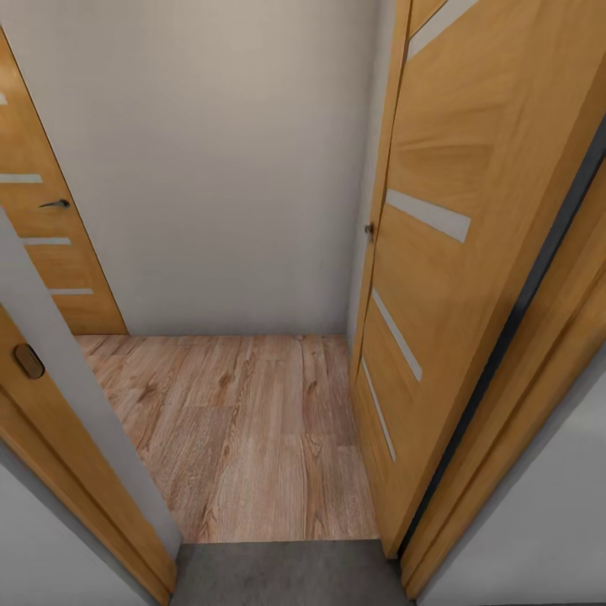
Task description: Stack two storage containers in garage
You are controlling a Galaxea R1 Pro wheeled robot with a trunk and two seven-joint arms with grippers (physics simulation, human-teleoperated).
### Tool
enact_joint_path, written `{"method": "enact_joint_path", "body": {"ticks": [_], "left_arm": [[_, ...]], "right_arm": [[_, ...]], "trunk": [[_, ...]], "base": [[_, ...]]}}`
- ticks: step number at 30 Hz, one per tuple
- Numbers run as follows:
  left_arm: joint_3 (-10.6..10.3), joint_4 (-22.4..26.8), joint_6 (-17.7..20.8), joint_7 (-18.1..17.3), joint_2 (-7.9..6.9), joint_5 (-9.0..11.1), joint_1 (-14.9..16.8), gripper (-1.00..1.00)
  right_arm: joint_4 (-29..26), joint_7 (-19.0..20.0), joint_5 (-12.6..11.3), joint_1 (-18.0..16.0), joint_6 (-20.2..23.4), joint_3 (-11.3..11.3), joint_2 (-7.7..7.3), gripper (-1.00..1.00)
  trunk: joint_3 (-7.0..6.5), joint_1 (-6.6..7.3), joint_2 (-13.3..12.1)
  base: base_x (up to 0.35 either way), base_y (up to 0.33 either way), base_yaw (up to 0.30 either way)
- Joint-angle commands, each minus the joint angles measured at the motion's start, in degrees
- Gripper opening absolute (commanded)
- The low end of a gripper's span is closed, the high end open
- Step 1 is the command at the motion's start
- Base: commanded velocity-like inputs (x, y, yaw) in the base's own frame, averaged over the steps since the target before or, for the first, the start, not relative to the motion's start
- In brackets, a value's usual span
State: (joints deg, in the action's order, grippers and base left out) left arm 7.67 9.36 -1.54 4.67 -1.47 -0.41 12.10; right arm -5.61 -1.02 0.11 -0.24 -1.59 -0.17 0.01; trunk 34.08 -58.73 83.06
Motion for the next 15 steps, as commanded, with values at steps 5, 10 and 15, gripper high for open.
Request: {"method": "enact_joint_path", "body": {"ticks": [5,10,15], "left_arm": [[0.20,-0.06,-0.20,-0.10,0.09,-0.05,0.03,1.00],[0.17,-0.06,-0.20,-0.18,0.20,-0.10,0.03,1.00],[0.16,-0.09,-0.21,-0.76,0.33,-0.17,0.01,1.00]], "right_arm": [[0.06,-0.05,-0.02,-0.02,-0.11,-0.01,0.06,1.00],[0.07,-0.04,0.04,-0.02,-0.07,0.01,0.07,1.00],[0.08,-0.03,0.17,-0.02,0.04,0.04,0.08,1.00]], "trunk": [[0.05,0.00,0.02],[0.05,0.00,0.02],[0.05,0.00,0.02]], "base": [[0.000,0.000,0.000],[0.022,-0.040,-0.041],[0.070,-0.191,-0.163]]}}
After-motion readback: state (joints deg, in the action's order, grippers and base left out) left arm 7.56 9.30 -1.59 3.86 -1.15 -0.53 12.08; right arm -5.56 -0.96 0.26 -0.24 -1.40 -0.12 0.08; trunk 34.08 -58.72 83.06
